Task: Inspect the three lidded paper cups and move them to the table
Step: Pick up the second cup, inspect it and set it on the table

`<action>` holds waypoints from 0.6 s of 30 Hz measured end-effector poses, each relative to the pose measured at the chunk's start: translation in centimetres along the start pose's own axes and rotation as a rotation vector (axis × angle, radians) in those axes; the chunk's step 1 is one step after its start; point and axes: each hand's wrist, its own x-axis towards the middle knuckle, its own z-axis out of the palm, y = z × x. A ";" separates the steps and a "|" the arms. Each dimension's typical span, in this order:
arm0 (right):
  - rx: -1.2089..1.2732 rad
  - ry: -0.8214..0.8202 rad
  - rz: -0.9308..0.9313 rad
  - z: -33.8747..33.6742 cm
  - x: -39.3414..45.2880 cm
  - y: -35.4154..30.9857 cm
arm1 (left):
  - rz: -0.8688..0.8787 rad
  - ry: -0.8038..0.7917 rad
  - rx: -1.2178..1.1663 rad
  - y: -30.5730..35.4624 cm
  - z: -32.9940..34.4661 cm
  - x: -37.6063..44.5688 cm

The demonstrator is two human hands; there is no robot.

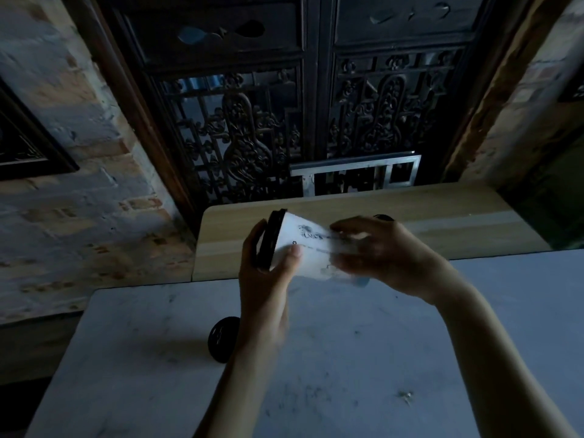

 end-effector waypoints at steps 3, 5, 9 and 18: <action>0.061 -0.082 0.056 1.3 -0.4 0.6 | 0.051 0.027 0.065 -0.5 -0.3 -0.1; 0.231 -0.101 0.008 2.4 -0.8 0.3 | 0.071 -0.004 0.083 -1.0 -0.7 -0.3; 0.493 -0.057 0.088 4.8 -1.2 0.5 | 0.117 -0.130 0.251 -2.4 -1.4 -0.9; 0.653 0.042 0.246 8.4 -1.4 3.8 | 0.052 -0.253 0.371 -4.9 -3.0 -1.8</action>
